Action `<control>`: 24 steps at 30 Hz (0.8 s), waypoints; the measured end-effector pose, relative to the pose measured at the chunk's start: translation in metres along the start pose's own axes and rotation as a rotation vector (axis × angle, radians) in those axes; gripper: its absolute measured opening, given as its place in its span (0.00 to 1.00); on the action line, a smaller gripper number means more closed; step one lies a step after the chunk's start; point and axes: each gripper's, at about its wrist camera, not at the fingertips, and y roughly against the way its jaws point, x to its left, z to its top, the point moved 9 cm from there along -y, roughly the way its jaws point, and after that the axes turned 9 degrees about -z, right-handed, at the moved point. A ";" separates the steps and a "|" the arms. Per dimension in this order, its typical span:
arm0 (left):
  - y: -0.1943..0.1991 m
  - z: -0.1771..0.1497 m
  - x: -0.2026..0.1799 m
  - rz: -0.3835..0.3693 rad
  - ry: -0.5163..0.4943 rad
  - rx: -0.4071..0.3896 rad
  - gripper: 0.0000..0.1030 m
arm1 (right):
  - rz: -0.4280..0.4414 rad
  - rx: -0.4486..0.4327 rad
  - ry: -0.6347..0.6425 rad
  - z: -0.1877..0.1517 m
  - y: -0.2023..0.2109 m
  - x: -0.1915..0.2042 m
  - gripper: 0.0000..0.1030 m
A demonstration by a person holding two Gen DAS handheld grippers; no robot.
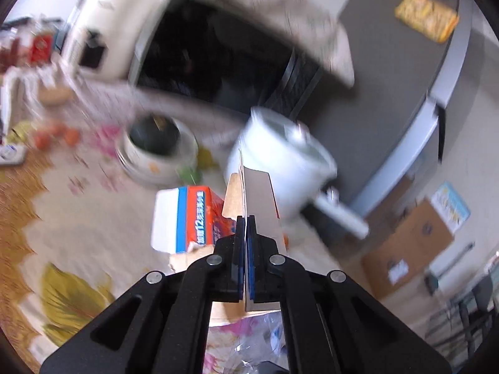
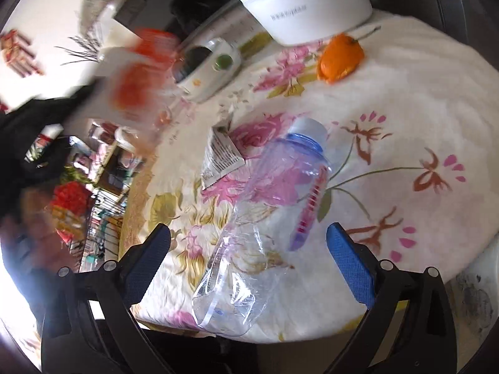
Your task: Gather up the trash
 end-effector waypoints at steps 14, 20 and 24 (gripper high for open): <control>0.052 0.020 0.052 0.074 0.056 -0.081 0.01 | -0.123 0.041 0.000 0.003 -0.049 0.026 0.49; 0.048 0.012 0.059 0.096 0.063 -0.063 0.01 | -0.156 -0.032 0.052 0.015 -0.039 0.035 0.40; 0.045 0.010 0.060 0.096 0.071 -0.061 0.01 | -0.187 -0.096 0.101 0.024 -0.027 0.041 0.40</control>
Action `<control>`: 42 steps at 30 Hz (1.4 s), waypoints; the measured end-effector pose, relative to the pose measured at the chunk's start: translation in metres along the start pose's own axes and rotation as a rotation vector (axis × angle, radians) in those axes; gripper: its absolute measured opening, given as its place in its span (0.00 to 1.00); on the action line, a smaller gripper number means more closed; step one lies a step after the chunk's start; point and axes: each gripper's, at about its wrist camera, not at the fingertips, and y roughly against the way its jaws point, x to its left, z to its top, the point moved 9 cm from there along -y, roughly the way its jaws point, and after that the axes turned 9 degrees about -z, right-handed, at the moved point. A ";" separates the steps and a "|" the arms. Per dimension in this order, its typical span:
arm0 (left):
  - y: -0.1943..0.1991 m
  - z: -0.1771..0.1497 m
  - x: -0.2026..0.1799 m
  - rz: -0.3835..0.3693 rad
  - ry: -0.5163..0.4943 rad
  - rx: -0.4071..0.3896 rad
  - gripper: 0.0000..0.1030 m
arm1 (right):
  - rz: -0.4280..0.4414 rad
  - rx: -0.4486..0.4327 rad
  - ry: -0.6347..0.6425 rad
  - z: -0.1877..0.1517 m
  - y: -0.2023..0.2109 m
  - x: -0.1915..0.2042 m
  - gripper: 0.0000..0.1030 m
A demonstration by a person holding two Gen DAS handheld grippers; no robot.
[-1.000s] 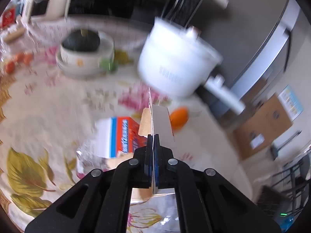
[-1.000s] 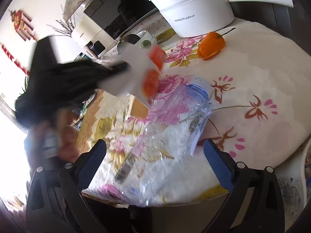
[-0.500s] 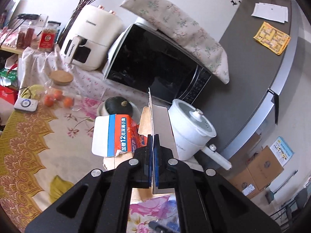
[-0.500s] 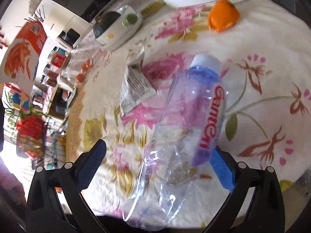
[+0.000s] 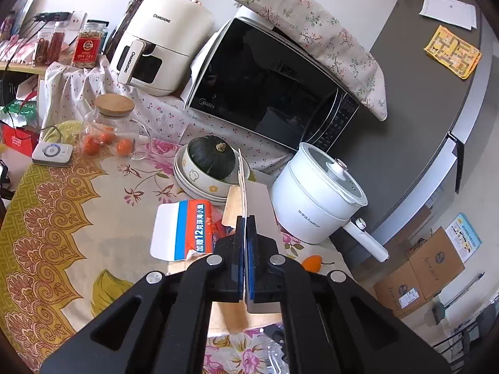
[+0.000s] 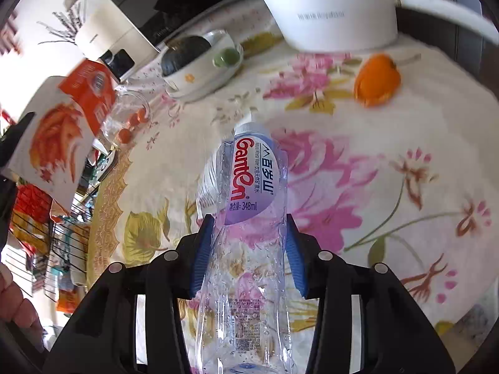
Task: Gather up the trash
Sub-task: 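Carry carton and bottle over the bin while opening the right tool to drop the bottle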
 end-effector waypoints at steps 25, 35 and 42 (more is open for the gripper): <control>-0.052 -0.051 -0.104 -0.157 -0.094 0.101 0.01 | -0.170 -0.308 -0.085 0.053 0.113 -0.107 0.40; -0.074 -0.092 -0.176 -0.265 -0.156 0.164 0.01 | -0.291 -0.383 -0.127 0.046 0.161 -0.175 0.40; -0.086 -0.127 -0.231 -0.354 -0.200 0.214 0.01 | -0.418 -0.421 -0.161 0.025 0.197 -0.239 0.40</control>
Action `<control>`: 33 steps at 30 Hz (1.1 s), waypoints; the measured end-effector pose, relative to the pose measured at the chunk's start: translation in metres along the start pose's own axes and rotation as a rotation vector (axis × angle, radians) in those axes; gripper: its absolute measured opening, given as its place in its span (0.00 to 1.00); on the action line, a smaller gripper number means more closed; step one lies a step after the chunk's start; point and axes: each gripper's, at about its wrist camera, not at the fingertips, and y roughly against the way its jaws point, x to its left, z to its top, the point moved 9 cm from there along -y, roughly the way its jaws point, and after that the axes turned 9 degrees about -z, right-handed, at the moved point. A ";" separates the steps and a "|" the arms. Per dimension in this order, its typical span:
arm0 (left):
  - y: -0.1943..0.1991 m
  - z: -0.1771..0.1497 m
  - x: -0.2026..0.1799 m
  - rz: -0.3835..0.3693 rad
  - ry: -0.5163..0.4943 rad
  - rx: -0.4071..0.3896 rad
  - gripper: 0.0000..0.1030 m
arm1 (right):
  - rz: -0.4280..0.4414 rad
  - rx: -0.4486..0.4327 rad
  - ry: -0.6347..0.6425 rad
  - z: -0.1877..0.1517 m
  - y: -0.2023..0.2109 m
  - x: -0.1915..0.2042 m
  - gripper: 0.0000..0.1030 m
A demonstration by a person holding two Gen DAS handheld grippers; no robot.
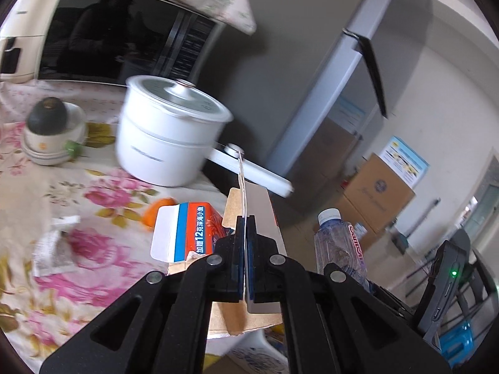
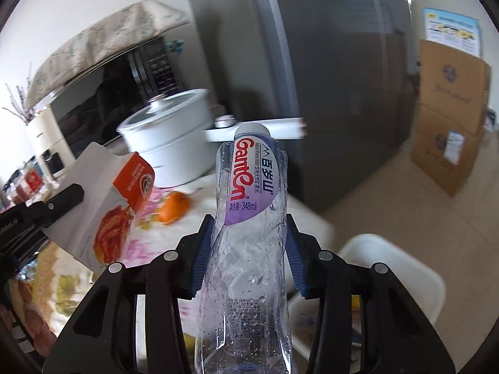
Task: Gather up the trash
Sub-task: 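Carry carton and bottle over the bin while opening the right tool to drop the bottle, then open the left tool to drop the white-and-blue carton into the bin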
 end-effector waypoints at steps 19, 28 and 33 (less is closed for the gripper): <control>-0.111 -0.088 -0.121 -0.153 -0.085 0.209 0.01 | -0.324 0.095 -0.070 -0.047 -0.031 -0.171 0.41; -0.142 -0.128 -0.147 -0.186 -0.119 0.303 0.01 | -0.418 0.052 -0.192 -0.036 -0.010 -0.225 0.61; -0.152 -0.150 -0.153 -0.198 -0.126 0.359 0.01 | -0.435 0.029 -0.223 -0.030 -0.005 -0.241 0.68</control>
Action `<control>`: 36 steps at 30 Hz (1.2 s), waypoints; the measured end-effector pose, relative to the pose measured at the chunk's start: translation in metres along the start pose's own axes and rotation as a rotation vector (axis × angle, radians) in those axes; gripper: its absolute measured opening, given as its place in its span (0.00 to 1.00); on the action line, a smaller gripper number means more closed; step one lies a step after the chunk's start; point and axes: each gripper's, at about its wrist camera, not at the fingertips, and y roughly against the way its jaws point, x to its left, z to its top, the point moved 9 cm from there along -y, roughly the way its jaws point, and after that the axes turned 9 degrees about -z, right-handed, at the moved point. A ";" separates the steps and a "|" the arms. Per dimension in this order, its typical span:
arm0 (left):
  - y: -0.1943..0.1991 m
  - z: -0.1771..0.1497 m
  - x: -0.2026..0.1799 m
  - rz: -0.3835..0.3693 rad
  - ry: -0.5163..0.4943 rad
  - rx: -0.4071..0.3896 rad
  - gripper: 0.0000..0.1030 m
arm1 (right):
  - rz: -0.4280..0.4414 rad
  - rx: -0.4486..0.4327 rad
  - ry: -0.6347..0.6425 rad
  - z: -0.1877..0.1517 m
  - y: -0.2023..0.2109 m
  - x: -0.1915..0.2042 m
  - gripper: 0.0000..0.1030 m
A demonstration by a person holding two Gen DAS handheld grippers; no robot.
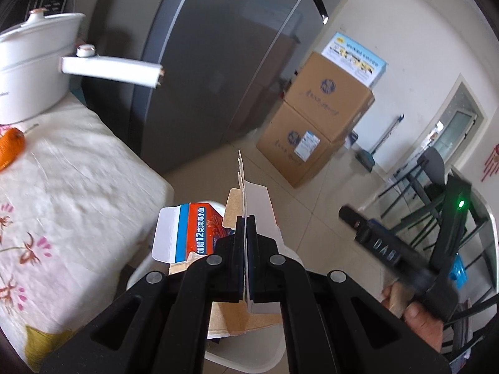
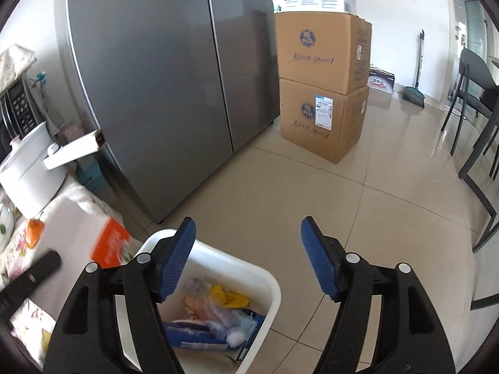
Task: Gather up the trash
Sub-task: 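Open the left tool to drop the white-and-blue carton into the bin, then move both tools back over the table to the white snack packet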
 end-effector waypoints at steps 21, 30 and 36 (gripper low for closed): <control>-0.003 -0.010 -0.004 0.045 -0.077 0.023 0.50 | -0.110 -0.100 0.019 0.016 0.015 -0.005 0.91; 0.035 0.011 0.038 0.132 -0.009 -0.051 0.59 | -0.083 -0.135 0.118 0.013 0.027 0.044 0.93; 0.056 0.018 0.072 0.196 0.047 -0.078 0.67 | -0.050 -0.127 0.194 0.004 0.032 0.084 0.93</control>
